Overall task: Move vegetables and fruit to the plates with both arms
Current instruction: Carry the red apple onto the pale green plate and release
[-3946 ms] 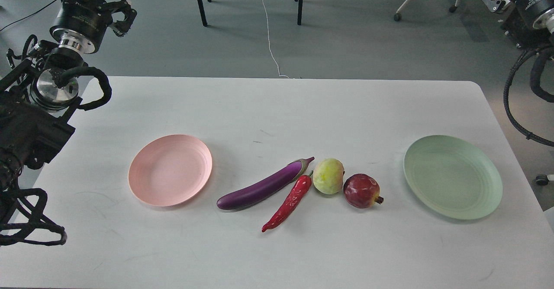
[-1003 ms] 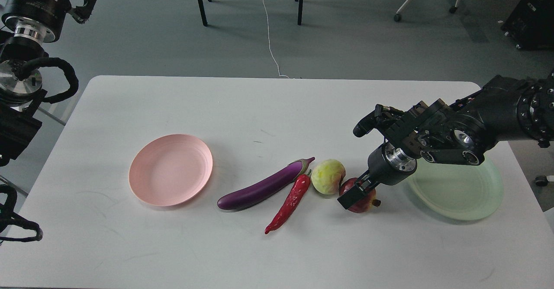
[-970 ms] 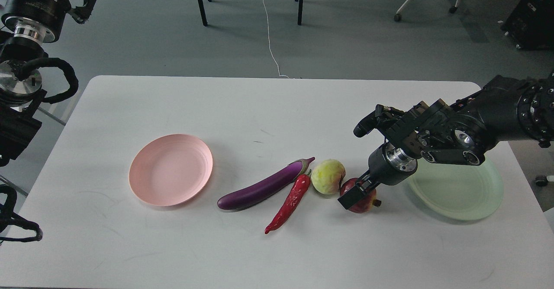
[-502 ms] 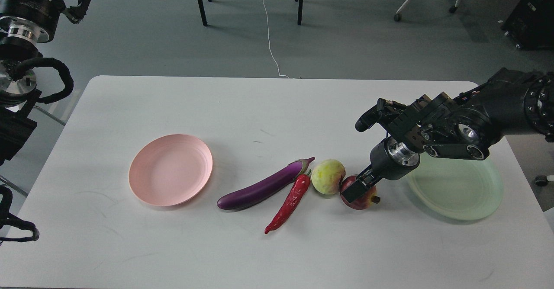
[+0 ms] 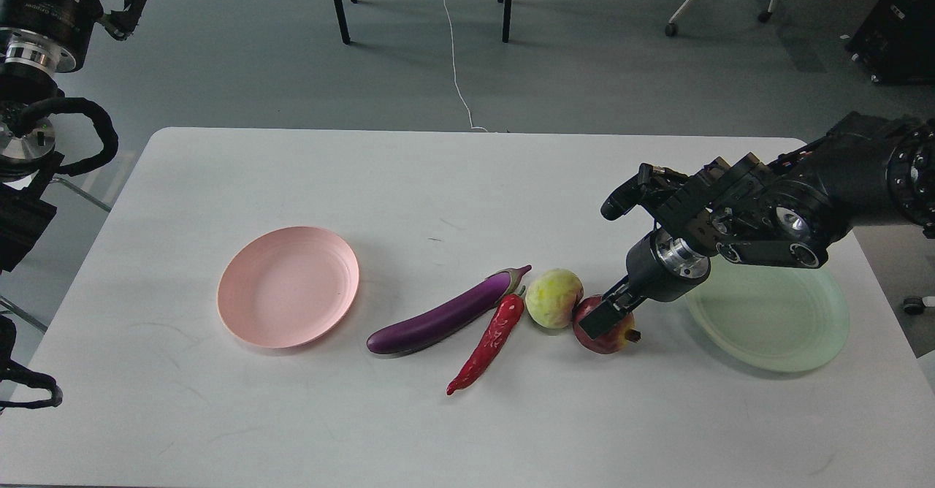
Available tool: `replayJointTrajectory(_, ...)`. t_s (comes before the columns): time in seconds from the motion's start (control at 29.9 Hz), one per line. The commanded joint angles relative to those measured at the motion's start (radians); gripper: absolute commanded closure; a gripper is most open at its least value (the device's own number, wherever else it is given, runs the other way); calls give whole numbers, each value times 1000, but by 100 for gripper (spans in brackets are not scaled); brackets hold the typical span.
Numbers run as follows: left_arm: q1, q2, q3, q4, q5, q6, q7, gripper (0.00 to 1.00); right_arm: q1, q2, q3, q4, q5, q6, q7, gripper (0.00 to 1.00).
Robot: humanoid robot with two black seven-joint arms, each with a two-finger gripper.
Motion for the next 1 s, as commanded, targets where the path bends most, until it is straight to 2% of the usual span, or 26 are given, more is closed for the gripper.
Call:
replayJointTrajectory(0.0, 0, 5, 0, 1, 2, 0, 0, 2, -10, 3, 2, -1, 3, 2, 0, 12)
replayJointTrajectory(0.17, 2, 14, 0, 1, 0, 0, 0, 2, -10, -4, -1, 1, -10, 3, 0, 30)
replayJointTrajectory(0.27, 2, 15, 0, 1, 0, 0, 0, 2, -5, -11, -5, 2, -19, 5, 0, 36)
replayJointTrajectory(0.4, 2, 15, 0, 1, 0, 0, 0, 2, 41, -59, -5, 47, -25, 5, 0, 36)
replayJointTrajectory(0.54, 2, 17, 0, 1, 0, 0, 0, 2, 151, -180, -3, 139, -42, 9, 0, 35)
replayJointTrajectory(0.64, 3, 18, 0, 1, 0, 0, 0, 2, 184, -275, 2, 145, -85, 9, 0, 35)
replayJointTrajectory(0.84, 5, 18, 0, 0, 0, 0, 0, 2, 144, -436, -6, 136, -235, 9, 0, 34)
replayJointTrajectory(0.97, 5, 20, 1, 0, 2, 0, 2, 2, 55, -474, -6, 88, -325, 0, 0, 34)
